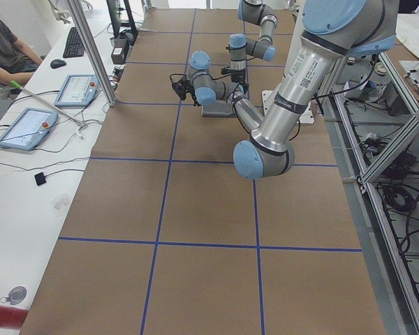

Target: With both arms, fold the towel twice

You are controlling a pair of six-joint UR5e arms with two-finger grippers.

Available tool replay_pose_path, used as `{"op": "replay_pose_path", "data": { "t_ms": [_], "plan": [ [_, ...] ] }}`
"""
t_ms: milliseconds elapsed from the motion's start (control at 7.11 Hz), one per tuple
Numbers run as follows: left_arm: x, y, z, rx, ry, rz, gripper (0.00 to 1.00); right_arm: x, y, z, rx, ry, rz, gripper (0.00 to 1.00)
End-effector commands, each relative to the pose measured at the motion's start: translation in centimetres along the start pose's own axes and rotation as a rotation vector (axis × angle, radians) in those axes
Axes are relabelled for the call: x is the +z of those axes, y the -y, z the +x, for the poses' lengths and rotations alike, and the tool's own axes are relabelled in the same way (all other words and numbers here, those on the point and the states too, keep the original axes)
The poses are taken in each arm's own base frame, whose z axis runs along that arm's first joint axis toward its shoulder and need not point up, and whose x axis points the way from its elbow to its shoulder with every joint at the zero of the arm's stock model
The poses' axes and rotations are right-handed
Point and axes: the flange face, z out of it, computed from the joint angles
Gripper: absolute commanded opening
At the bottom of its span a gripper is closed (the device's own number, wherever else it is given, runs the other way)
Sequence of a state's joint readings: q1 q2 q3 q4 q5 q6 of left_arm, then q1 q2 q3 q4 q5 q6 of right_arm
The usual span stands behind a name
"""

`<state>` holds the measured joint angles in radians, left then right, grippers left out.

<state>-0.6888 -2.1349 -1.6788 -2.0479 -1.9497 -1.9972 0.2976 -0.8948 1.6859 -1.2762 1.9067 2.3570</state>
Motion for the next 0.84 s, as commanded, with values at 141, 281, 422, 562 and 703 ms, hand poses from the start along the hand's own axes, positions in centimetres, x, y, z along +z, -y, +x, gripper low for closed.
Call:
{"op": "replay_pose_path", "data": {
  "t_ms": [141, 281, 422, 562, 703],
  "plan": [
    [-0.3, -0.7, -0.8, -0.004, 0.000, -0.009, 0.99, -1.1, 0.7, 0.0, -0.002, 0.012, -0.003, 1.00],
    [-0.7, -1.5, -3.1, 0.004, 0.008, -0.018, 0.99, -1.7, 4.3, 0.2, 0.025, 0.014, 0.033, 1.00],
    [-1.0, -3.2, -5.3, 0.019, 0.005, -0.015, 0.99, -3.0, 8.0, -0.5, 0.040, 0.027, 0.067, 1.00],
    [-0.9, -5.3, -7.1, 0.040, -0.001, -0.009, 0.99, -4.7, 11.6, -1.1, 0.036, 0.030, 0.088, 1.00],
    [-0.7, -7.0, -8.0, 0.044, -0.013, -0.001, 0.99, -7.2, 15.3, -1.6, 0.016, 0.054, 0.118, 1.00]
  ]
}}
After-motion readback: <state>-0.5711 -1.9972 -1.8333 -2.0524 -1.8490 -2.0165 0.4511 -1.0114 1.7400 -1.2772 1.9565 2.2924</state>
